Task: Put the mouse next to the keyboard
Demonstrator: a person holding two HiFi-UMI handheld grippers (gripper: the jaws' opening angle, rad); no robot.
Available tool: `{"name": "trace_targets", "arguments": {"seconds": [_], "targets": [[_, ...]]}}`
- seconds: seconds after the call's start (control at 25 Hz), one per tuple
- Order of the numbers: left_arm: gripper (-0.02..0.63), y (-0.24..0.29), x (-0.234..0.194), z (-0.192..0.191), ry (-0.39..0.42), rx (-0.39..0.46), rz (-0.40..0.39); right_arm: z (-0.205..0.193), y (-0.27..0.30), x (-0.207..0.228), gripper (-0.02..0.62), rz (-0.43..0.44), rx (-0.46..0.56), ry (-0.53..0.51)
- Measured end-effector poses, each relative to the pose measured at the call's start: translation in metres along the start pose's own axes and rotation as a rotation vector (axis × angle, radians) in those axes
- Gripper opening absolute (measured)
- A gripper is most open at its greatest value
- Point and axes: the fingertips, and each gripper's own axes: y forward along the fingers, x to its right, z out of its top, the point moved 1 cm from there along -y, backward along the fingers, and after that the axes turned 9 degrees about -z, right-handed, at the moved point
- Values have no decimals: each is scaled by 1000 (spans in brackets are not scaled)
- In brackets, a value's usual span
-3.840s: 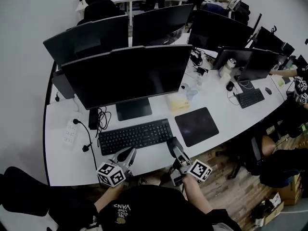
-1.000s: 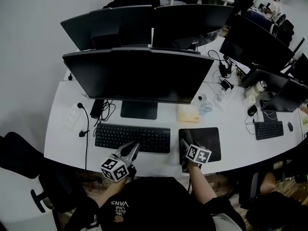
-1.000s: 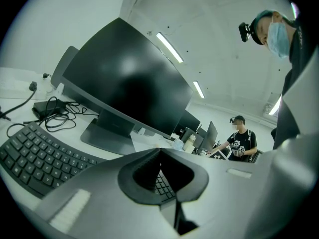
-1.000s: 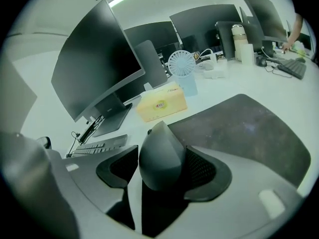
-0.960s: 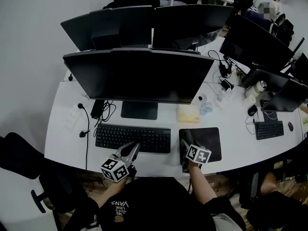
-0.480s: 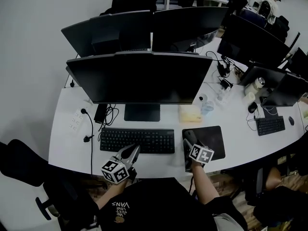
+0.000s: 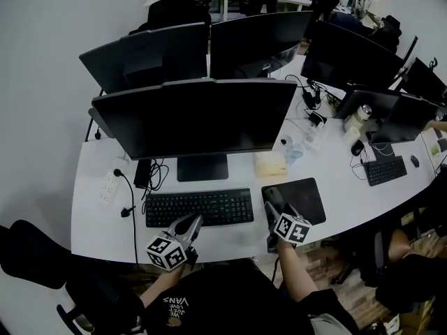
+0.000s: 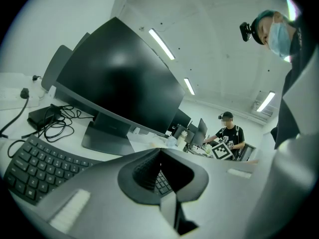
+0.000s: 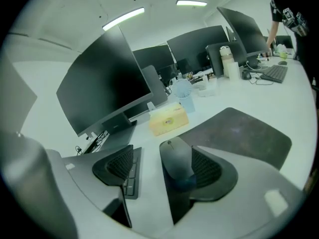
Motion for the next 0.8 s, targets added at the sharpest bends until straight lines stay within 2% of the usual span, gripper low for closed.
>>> {"name": "trace_targets", "arguments": {"seconds": [0.24,0.4,0.52,0.8], "targets": [[2,-6,2,1,15,-5,-46,12,-39,-46,348,95,105,-15],[2,-13,5,-2,24,-20,-77,13,-70,-75,293,158,187,-55],[2,-20,7,-3,33,-28,-104,8,-89,-89,237,162,236,-74],[2,-36,14,-12,50,-59,-160,-24,-122,-107,134,173,267,-46]]}}
